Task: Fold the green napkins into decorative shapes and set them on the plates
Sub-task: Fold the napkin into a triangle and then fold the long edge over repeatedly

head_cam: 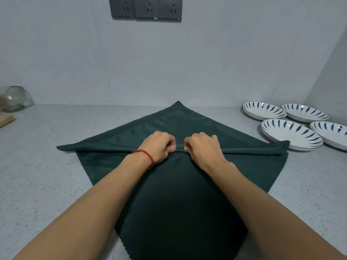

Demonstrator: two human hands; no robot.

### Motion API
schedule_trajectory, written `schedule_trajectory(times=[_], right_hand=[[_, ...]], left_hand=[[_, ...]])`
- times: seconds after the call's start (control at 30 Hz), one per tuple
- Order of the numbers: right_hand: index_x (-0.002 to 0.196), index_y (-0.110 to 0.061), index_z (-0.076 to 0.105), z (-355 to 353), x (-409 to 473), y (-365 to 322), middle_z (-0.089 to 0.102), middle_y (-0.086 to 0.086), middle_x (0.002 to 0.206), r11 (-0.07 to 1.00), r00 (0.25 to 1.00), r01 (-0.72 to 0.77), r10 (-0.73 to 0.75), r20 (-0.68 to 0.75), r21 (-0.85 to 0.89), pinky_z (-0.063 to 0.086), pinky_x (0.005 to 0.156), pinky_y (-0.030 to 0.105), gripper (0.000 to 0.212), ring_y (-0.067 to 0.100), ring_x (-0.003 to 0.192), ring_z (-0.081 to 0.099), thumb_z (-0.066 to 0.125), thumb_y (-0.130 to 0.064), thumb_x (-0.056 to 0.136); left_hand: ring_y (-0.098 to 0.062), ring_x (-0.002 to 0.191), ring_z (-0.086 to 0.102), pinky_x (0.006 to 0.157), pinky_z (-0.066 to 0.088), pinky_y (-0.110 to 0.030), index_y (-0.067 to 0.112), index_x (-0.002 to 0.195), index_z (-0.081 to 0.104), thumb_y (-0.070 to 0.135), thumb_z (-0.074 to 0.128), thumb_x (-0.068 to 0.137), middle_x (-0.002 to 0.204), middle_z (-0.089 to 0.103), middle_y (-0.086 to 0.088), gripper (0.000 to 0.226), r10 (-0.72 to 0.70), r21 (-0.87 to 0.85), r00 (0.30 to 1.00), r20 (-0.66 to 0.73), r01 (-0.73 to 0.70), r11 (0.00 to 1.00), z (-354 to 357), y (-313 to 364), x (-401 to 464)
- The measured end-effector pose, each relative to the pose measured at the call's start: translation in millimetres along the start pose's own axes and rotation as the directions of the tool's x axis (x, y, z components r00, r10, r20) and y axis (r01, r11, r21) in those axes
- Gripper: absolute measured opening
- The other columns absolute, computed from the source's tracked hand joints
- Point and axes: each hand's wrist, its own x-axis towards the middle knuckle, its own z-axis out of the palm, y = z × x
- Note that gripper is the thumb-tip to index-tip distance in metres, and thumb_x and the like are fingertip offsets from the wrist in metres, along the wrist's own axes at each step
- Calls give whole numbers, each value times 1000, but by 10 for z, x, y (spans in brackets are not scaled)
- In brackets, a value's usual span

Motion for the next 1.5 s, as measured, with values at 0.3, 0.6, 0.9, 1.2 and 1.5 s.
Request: schedule_trajectory(times=[0.3,0.6,0.9,1.2,1.5], right_hand=[[101,-15,65,38,-12,58,61,3,101,994,994,107,-107,2,-35,44,77,38,24,27,99,56,48,-32,103],[96,-18,63,102,-99,134,60,-3,94,995,994,92,-89,-63,35,48,72,39,19,23,92,55,51,-31,101],[85,-23,67,26,70,146,68,-8,87,962,991,-129,134,-4,241,47,75,35,9,22,87,61,68,-30,91],[89,-25,56,102,-26,211,53,-7,94,994,995,98,-97,-34,53,43,77,38,12,19,89,47,54,-29,100],[81,-19,75,18,252,226,73,-10,86,777,888,-452,348,300,438,42,99,39,8,19,97,63,69,-18,86]], left_hand=[[-20,94,56,73,44,-33,22,93,66,27,60,96,92,55,6,8,-7,29,998,-66,9,1000,80,-18,-82],[-21,91,51,78,33,-35,23,79,63,3,52,83,80,55,9,23,-139,78,988,-65,144,986,84,112,14],[-20,85,60,74,48,-32,21,84,66,17,70,88,76,61,10,7,-179,-159,976,-123,159,974,94,-72,-44],[-18,106,52,90,47,-47,27,92,73,24,70,90,97,50,9,4,-103,-13,992,-78,103,995,28,-157,-49],[-18,96,58,91,33,-40,26,94,62,19,62,92,86,62,12,7,-283,-103,959,-30,279,955,17,-114,47]])
